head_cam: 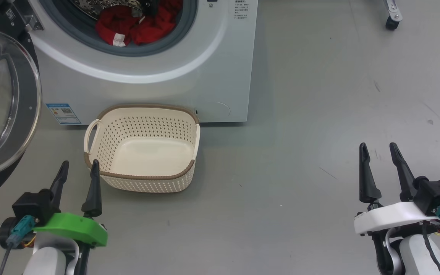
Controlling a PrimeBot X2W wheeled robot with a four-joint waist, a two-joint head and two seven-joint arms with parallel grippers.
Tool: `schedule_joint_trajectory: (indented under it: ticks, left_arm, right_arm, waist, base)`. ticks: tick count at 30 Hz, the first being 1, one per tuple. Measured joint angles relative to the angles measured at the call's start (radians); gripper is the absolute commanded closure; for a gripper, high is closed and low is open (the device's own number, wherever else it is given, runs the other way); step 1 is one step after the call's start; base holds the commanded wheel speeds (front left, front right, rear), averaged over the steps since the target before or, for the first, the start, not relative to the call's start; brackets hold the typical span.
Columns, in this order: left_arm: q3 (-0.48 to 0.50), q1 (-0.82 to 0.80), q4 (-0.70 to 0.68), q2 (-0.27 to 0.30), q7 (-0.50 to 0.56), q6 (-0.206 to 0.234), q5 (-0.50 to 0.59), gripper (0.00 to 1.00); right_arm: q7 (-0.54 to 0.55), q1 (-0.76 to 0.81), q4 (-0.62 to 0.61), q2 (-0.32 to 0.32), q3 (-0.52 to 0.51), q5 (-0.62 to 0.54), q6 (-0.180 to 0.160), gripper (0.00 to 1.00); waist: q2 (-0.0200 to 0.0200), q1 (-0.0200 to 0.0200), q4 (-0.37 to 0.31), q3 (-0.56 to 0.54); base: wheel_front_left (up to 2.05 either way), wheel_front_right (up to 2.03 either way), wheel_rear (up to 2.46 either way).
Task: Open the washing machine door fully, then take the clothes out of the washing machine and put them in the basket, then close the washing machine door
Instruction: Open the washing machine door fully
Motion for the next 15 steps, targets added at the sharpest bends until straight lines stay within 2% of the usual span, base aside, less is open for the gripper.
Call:
schedule_joint_trajectory:
  ticks: [15]
  left_arm:
    - [-0.003,0.034,-0.041,-0.002,0.000,0.000,-0.003,0.00]
  right_arm:
    - [0.000,0.002,-0.004,0.004,-0.003,-0.001,0.001,0.00]
  waist:
    - [0.0000,0.0000,-0.002,-0.005]
  base:
    - [0.00,0.00,0.00]
